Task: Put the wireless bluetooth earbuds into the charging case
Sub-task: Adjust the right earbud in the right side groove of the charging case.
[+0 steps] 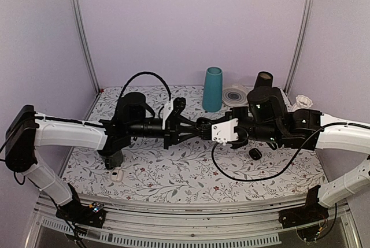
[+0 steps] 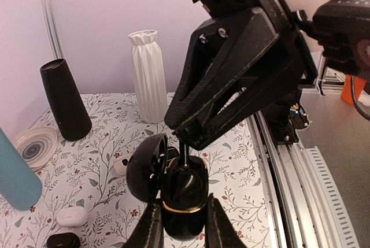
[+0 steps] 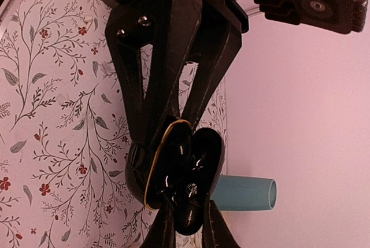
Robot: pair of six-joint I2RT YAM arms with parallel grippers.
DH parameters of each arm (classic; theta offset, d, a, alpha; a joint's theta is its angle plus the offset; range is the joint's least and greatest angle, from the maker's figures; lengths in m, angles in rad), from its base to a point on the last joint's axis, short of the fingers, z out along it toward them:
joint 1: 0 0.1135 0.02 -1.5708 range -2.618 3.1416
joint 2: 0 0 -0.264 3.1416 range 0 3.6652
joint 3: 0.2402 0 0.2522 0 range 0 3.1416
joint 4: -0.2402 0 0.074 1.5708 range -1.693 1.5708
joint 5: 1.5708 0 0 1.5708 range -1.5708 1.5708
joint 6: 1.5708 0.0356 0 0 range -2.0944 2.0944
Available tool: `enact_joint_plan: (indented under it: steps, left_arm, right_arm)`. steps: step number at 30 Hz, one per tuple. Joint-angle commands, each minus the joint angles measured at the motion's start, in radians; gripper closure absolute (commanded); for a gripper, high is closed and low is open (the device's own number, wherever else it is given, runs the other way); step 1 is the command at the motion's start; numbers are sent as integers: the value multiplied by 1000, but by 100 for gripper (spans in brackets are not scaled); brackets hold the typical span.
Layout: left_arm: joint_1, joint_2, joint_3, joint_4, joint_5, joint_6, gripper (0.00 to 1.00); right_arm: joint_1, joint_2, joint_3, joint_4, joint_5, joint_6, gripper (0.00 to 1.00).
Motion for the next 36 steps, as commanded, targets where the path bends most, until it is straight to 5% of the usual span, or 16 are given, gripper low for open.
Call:
enact_joint_plan:
  steps: [1,36]
  left_arm:
    - [8,-1,57,45,-45,-7,100]
    - [17,12,47,34,-30,-31,100]
  right_arm:
    - [6,-17,-31,-68,19,-27,97]
    - [5,-16,-28,-42,28,-30,97]
